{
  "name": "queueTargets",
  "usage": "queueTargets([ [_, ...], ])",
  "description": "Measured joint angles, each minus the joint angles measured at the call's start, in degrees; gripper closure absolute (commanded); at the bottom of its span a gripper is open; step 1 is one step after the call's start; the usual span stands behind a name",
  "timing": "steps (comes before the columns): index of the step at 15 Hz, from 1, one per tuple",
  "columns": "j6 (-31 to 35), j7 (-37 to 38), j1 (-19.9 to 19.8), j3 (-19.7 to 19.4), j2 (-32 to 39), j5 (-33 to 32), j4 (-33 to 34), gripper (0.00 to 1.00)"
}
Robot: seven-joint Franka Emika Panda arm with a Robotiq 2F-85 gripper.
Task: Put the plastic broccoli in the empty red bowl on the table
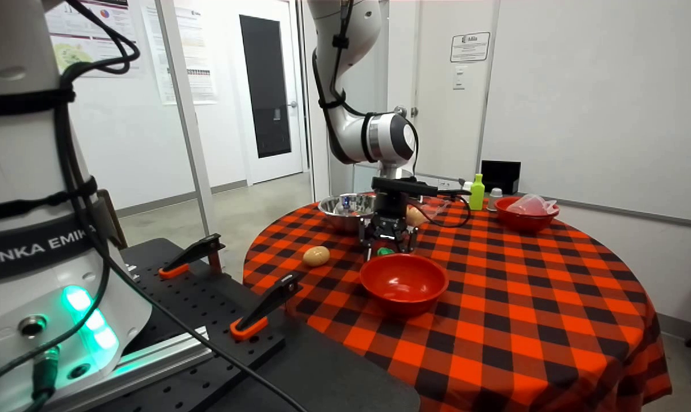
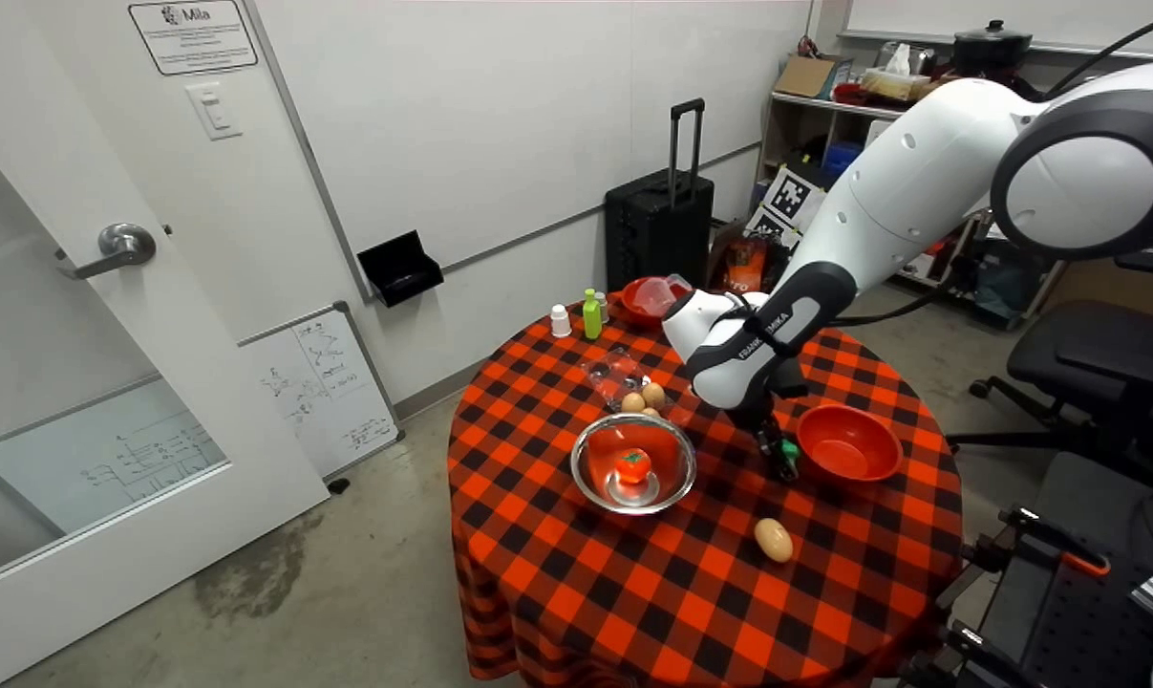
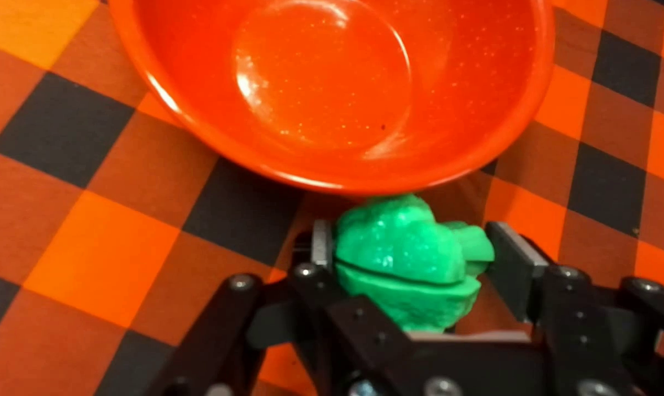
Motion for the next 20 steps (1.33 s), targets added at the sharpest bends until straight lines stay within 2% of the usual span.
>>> queueTargets([
  [6, 1.38, 0.10, 0.00, 1.37, -5.04, 0.09, -2.06, 0.50],
  [13, 5.99, 2.66, -0.51, 1.16, -16.75, 0.39, -11.99, 0.49],
  [20, 9.78, 6.55, -5.21, -1.50, -22.38, 4.65, -21.67, 0.48],
])
